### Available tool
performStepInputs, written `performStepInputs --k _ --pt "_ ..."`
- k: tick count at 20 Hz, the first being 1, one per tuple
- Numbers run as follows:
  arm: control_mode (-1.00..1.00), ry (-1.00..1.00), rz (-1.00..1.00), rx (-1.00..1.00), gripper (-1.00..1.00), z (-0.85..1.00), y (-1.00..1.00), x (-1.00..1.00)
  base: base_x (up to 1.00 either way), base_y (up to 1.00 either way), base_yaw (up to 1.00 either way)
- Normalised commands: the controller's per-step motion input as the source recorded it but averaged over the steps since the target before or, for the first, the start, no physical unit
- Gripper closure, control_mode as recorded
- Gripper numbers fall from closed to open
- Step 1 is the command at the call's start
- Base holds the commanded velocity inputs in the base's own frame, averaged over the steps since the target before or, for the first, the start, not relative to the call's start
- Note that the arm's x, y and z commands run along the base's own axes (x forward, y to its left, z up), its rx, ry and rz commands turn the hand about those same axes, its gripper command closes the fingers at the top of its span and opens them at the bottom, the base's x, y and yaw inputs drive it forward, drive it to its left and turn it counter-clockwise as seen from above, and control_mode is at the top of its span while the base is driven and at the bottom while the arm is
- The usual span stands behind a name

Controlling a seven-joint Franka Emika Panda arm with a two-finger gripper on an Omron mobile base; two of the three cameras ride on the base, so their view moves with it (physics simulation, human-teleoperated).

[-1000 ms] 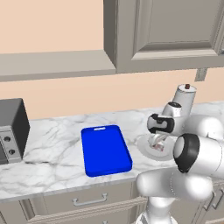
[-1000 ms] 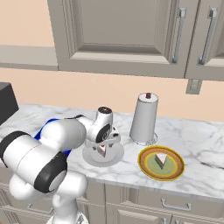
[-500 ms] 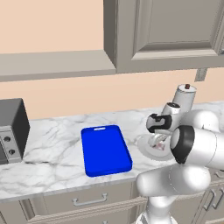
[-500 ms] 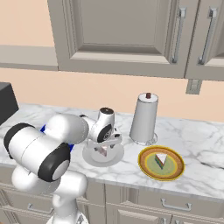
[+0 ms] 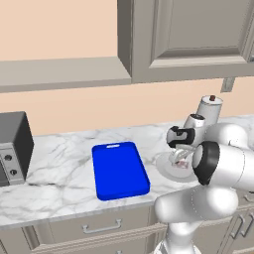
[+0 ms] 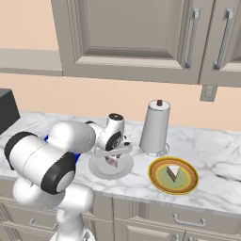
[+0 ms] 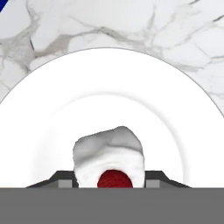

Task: Move the dessert items from the plates to the tray.

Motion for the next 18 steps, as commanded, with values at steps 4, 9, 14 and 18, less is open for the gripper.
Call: performStepInputs --k 4,9,14,18 --pt "-1.00 0.00 0.00 0.00 1.00 0.01 0.00 -0.01 0.00 0.00 0.00" --pt "-1.00 0.00 0.00 0.00 1.00 0.38 0.09 -0.29 0.00 0.00 0.00" --pt "-1.00 0.00 0.00 0.00 1.00 0.41 0.18 -0.27 0.00 0.00 0.00" --pt "-1.00 -0.03 -0.01 0.00 1.00 0.27 0.49 -0.04 0.00 0.00 0.00"
